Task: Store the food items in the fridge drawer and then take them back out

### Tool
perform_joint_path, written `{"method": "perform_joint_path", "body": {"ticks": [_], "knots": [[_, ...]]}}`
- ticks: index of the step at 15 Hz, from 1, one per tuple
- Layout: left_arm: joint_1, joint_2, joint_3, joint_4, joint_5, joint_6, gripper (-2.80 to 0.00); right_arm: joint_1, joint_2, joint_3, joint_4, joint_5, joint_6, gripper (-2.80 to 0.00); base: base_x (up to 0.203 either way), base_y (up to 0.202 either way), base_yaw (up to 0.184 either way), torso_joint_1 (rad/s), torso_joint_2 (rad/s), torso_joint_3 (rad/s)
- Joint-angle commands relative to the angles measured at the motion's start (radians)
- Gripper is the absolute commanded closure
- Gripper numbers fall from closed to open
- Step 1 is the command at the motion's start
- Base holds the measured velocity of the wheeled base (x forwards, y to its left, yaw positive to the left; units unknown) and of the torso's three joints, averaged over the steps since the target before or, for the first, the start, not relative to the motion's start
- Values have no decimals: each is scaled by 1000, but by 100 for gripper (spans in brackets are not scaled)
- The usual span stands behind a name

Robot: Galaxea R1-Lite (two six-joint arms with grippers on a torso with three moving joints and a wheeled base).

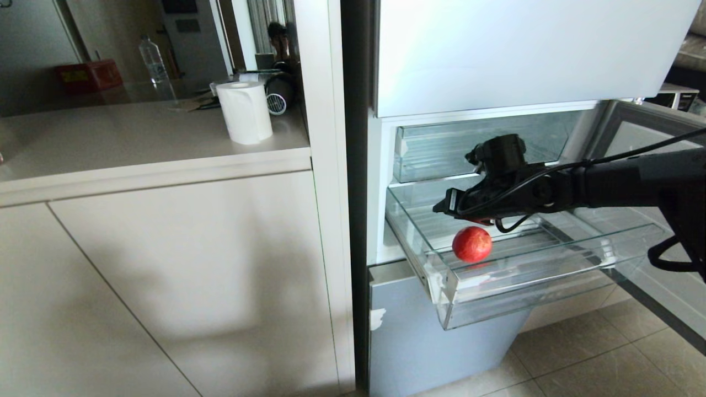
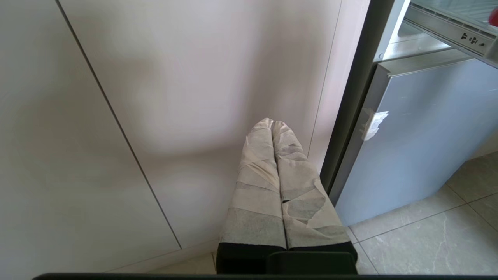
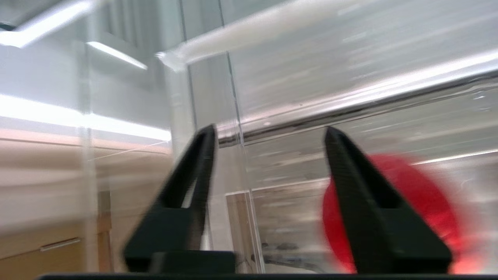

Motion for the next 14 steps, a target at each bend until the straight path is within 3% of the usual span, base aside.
{"method": "perform_joint_path", "body": {"ticks": [1,5,14], "knots": [[0,0,0,0,0,0,0,-55,-48,10,3,1,-2,-280,0,0,0,0,0,0],[0,0,0,0,0,0,0,-118,-81,62,51,1,-58,-280,0,0,0,0,0,0],[0,0,0,0,0,0,0,-102,-56,132,103,5,-110,-280,0,0,0,0,0,0]]}}
